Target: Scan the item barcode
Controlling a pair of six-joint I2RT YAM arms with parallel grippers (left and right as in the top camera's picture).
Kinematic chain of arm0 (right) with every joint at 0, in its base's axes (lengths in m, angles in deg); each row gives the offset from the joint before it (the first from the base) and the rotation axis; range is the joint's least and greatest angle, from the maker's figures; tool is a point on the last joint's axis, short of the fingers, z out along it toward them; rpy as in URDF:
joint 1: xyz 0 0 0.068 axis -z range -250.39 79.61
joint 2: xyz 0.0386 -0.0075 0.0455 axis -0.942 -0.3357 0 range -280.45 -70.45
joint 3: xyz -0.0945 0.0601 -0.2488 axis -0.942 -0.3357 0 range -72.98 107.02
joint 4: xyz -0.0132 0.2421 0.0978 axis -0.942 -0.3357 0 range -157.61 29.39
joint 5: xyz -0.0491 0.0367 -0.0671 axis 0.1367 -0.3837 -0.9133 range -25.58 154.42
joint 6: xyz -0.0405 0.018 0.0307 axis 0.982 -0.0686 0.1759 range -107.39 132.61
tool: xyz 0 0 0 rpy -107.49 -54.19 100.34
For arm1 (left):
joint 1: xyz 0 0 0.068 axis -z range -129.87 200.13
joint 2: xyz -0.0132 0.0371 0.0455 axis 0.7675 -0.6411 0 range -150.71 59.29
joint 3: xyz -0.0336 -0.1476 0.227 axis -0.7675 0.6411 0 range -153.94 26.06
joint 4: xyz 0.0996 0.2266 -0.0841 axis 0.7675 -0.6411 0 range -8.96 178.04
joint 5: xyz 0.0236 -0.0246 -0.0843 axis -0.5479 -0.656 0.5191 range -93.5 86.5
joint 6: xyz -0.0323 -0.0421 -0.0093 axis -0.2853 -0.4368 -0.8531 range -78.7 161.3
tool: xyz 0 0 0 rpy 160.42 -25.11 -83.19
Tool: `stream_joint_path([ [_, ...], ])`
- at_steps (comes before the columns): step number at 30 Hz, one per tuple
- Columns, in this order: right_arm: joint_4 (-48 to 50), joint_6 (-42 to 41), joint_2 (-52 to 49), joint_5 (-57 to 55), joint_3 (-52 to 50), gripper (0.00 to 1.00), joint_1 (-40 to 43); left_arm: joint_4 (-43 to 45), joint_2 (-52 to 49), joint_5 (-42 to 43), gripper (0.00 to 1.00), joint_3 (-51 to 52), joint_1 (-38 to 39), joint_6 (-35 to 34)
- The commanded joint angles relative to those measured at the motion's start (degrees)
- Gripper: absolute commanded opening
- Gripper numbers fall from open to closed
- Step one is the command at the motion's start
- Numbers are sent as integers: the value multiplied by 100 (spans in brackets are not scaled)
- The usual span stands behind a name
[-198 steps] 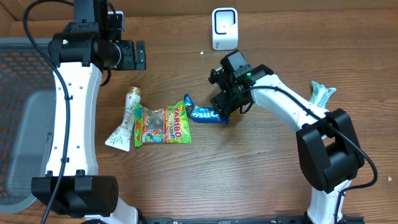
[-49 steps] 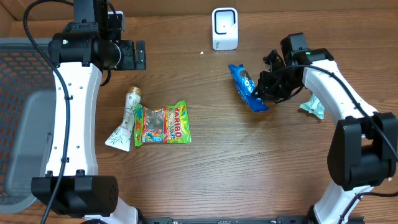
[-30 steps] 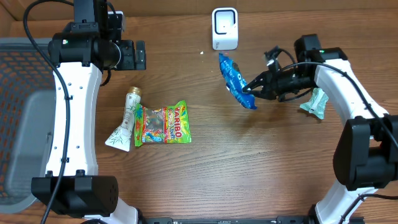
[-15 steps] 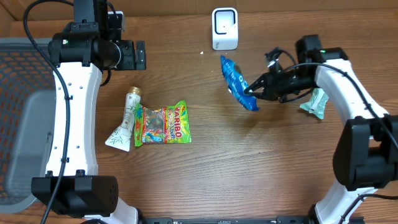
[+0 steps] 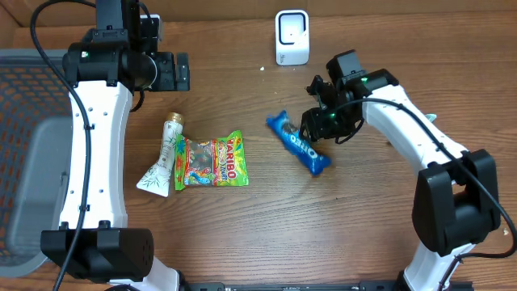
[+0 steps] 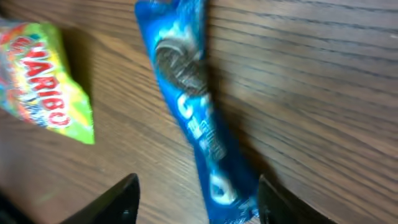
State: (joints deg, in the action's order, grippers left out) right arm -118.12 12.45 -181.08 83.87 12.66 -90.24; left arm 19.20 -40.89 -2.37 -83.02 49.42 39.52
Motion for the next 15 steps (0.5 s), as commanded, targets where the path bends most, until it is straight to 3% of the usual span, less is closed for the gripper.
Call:
stream_joint_path([
  [1, 22, -26, 221, -896, 181, 63, -234, 4, 11, 37, 100, 17, 37, -101],
  [6, 68, 179, 216, -1932, 275, 53, -855, 4, 11, 37, 100, 17, 37, -101],
  [15, 737, 212, -57, -3751, -205, 49, -2009, 4, 11, 39, 100, 17, 37, -101],
])
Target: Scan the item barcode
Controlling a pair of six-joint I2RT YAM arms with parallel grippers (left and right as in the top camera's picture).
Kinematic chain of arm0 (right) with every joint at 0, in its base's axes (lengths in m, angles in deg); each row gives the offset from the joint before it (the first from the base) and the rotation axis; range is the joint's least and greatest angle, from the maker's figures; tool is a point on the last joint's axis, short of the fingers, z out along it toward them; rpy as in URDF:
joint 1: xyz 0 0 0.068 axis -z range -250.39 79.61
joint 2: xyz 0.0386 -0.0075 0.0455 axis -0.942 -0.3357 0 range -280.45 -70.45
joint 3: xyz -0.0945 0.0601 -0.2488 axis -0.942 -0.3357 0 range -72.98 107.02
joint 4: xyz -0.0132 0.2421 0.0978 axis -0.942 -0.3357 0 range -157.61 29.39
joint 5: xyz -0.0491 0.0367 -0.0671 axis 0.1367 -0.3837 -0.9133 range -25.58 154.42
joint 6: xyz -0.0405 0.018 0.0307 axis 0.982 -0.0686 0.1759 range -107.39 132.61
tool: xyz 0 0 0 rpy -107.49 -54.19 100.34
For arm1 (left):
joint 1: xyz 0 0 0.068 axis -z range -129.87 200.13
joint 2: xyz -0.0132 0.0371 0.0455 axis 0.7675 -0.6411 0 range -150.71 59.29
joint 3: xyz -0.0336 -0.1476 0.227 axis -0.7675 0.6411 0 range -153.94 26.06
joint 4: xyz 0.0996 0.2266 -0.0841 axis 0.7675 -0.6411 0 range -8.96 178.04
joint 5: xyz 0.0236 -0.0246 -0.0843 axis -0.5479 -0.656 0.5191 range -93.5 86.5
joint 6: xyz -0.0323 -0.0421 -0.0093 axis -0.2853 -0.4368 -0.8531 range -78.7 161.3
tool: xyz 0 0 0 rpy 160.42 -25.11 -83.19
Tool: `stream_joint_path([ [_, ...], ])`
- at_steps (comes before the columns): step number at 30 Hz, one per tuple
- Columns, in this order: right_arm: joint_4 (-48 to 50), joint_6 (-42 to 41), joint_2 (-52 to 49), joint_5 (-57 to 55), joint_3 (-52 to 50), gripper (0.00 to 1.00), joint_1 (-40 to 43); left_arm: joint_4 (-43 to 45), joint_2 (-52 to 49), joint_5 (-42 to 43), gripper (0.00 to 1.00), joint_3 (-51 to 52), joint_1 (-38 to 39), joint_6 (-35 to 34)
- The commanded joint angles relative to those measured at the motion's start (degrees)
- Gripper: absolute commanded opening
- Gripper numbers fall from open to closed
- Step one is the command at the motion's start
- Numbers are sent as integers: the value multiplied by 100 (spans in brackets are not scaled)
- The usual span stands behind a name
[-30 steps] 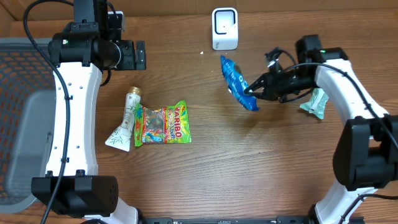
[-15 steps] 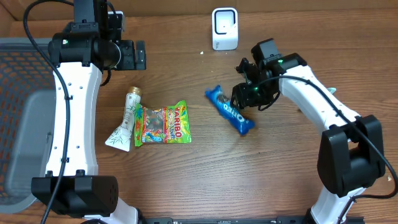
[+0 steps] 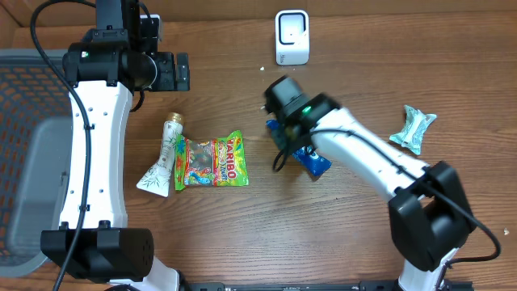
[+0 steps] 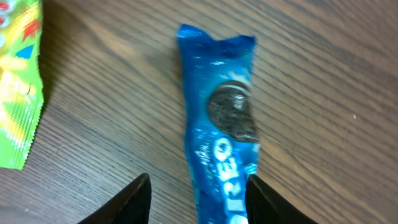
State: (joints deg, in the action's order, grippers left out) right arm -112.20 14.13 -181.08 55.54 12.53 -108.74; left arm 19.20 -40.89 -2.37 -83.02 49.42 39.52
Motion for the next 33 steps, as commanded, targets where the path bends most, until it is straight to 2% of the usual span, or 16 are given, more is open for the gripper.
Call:
stream_joint_path([
  [1, 254, 46, -109, -1038, -245, 49, -192, 4, 11, 39, 100, 17, 37, -101],
  [11, 977, 308, -673, -1255, -378, 50, -170, 4, 11, 39, 100, 17, 37, -101],
  [24, 1016, 306, -1038, -1211, -413, 50, -160, 4, 11, 37, 100, 17, 37, -101],
  [27, 1060, 302, -1071, -1211, -420, 42, -160, 4, 11, 37, 100, 17, 37, -101],
  [33, 973, 238, -1180, -1211, -420, 5, -160, 4, 11, 37, 100, 17, 37, -103],
])
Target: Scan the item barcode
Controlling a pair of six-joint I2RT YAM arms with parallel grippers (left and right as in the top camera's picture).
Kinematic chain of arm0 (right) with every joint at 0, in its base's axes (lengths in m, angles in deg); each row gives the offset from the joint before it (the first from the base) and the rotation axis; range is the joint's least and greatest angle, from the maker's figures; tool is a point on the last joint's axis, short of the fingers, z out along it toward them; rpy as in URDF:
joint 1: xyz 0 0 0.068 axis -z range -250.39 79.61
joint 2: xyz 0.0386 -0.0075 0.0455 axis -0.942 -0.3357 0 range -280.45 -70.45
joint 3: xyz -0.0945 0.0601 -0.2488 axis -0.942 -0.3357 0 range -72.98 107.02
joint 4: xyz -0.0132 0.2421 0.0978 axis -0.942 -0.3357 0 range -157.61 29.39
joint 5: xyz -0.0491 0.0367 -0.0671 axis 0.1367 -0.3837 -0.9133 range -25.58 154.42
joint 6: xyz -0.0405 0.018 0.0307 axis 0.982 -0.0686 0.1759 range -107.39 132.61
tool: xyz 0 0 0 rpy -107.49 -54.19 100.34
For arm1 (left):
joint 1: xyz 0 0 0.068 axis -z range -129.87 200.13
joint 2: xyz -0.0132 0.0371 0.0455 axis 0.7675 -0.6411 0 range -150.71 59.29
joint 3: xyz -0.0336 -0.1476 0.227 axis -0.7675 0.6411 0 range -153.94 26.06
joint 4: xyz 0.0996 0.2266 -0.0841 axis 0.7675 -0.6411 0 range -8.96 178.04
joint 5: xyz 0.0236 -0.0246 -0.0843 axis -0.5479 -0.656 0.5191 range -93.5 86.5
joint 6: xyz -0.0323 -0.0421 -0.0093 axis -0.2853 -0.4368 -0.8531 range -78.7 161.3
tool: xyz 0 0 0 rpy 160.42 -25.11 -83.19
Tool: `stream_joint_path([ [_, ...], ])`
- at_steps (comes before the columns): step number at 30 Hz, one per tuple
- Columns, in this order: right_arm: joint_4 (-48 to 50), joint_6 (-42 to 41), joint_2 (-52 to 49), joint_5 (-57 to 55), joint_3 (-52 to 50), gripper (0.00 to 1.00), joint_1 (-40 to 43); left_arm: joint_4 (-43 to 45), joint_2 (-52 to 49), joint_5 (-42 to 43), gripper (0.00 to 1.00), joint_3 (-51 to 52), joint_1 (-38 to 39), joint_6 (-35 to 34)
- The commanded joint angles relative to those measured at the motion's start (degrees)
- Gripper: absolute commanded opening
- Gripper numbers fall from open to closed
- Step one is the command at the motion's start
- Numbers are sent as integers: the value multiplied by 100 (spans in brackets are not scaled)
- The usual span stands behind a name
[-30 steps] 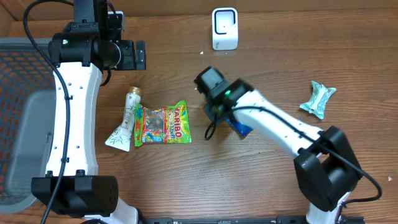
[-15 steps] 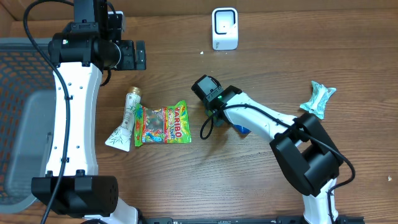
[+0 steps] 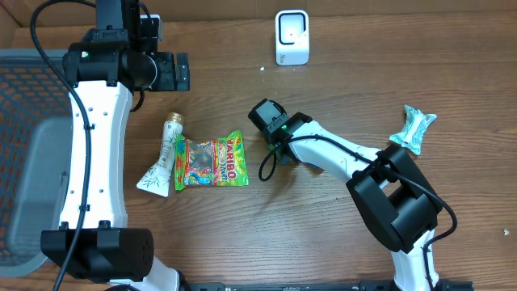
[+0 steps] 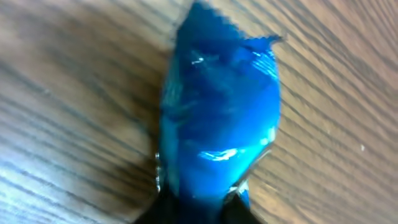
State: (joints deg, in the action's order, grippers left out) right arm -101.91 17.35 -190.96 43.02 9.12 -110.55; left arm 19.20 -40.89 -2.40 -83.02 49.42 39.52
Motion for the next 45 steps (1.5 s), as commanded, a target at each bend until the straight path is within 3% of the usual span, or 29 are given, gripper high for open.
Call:
stream_joint_path([
  [1, -114, -195, -177, 42, -63, 4, 22, 4, 11, 39, 100, 17, 37, -101],
  [7, -1187, -935, 177, 761, 682, 4, 94, 4, 11, 42, 100, 17, 37, -101],
  [13, -1670, -973, 837, 3945, 1436, 4, 870, 4, 11, 39, 100, 17, 37, -101],
  [19, -1681, -531, 831, 7241, 1126, 4, 2240, 4, 11, 39, 100, 17, 37, -101],
  [26, -1078, -118, 442, 8352, 262, 4, 2830, 4, 11, 39, 100, 17, 37, -101],
  [30, -540, -129, 168, 8424, -52, 4, 2833, 4, 11, 42, 100, 17, 37, -101],
  [37, -238, -476, 15, 6817, -68, 4, 2835, 4, 11, 42, 100, 17, 37, -101],
  [38, -195, -479, 15, 6590, -68, 9, 2837, 4, 11, 42, 100, 17, 37, -101],
  [40, -138, -525, 15, 6043, -68, 31, 2835, 4, 11, 39, 100, 17, 37, -101],
  [43, -90, -780, 15, 4846, -68, 56, 2835, 4, 11, 42, 100, 17, 37, -101],
  [45, -72, -802, 15, 4378, -57, 61, 2837, 4, 11, 42, 100, 17, 37, -103],
])
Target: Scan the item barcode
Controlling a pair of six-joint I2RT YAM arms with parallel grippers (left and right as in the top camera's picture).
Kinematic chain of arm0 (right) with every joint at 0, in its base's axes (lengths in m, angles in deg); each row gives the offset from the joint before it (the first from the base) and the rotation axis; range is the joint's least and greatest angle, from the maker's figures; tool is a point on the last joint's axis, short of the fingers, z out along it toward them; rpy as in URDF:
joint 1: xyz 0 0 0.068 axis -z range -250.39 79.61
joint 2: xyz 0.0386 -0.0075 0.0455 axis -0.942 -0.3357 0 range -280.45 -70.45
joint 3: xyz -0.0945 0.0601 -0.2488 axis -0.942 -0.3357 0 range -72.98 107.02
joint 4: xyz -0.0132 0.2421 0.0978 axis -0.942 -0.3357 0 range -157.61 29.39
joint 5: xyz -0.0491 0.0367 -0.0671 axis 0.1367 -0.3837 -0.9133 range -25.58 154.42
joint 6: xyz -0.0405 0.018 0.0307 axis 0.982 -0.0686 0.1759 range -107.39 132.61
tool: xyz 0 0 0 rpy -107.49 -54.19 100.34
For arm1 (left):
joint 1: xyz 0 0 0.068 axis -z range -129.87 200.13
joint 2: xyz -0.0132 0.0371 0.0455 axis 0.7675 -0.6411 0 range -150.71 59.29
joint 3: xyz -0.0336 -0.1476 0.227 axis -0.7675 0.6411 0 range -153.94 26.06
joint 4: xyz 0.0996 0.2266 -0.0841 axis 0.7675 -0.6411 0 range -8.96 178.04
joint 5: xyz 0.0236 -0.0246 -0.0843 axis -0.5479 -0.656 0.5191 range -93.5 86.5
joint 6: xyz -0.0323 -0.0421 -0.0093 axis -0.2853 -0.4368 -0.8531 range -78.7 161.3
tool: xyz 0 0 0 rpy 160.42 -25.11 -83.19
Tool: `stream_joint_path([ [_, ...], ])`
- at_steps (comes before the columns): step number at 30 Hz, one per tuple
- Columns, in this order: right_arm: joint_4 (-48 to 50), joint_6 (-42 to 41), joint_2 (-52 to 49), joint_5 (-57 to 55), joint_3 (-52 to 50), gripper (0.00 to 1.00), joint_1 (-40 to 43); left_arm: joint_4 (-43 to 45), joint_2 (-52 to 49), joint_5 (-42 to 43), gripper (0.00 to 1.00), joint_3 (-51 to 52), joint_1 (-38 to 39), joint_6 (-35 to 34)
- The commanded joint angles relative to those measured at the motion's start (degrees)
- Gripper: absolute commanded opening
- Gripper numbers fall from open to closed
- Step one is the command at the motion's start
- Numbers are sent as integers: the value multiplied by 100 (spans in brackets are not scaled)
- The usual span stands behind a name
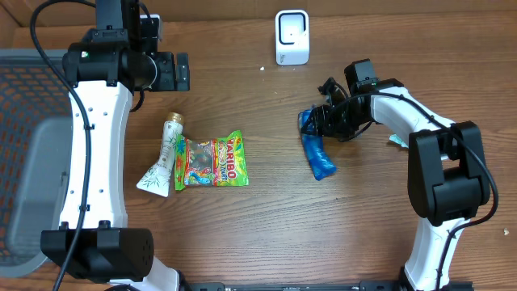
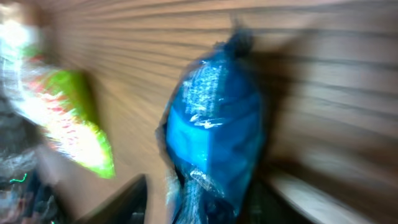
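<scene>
The blue Oreo pack (image 1: 317,149) lies slanted on the wooden table, plain blue side up. Its upper end sits at my right gripper (image 1: 321,121). In the blurred right wrist view the pack (image 2: 214,134) fills most of the gap between the fingers (image 2: 127,202), which stand wide apart, so the right gripper (image 2: 199,205) reads as open around the pack's near end. The white barcode scanner (image 1: 292,36) stands at the back of the table, well apart from the pack. My left gripper (image 1: 179,72) hangs open at the far left with nothing in it.
A Haribo bag (image 1: 215,162) and a white cone-shaped packet (image 1: 161,158) lie left of centre; the Haribo bag (image 2: 74,121) also shows in the wrist view. A teal wrapper (image 1: 395,140) peeks from behind the right arm. A grey mesh basket (image 1: 24,145) stands at the left edge.
My right gripper was shut on the pack near the table's centre-left. Now it is further right with its fingers apart, and the pack lies further right, turned, with its plain side up.
My right gripper hung open over the Oreo pack lying printed side up. It then stood open at the pack's upper end, from the left. Then it was shut on that end. Now the pack lies further right, plain side up, between open fingers.
</scene>
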State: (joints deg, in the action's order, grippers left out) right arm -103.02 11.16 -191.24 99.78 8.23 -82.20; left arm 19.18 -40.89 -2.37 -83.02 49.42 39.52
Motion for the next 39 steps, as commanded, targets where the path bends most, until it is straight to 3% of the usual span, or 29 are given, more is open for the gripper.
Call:
stream_joint_path([
  [1, 26, -201, 44, -1510, 59, 63, 2, 7, 11, 37, 100, 17, 37, -101],
  [5, -286, -201, 52, -2057, 361, 64, 0, 7, 11, 37, 100, 17, 37, -101],
  [13, -2232, -175, 87, -1987, 2358, 64, -44, 7, 11, 39, 100, 17, 37, -101],
  [17, -2640, 170, 87, -1982, 2817, 64, -33, 7, 11, 39, 100, 17, 37, -101],
  [24, -2229, 649, 74, -1919, 2223, 56, -33, 7, 11, 37, 100, 17, 37, -101],
  [34, -1095, 940, 74, -1259, 791, 56, 236, 7, 11, 37, 100, 17, 37, -103],
  [39, -367, 758, 70, -697, 435, 42, 485, 7, 11, 39, 100, 17, 37, -101],
])
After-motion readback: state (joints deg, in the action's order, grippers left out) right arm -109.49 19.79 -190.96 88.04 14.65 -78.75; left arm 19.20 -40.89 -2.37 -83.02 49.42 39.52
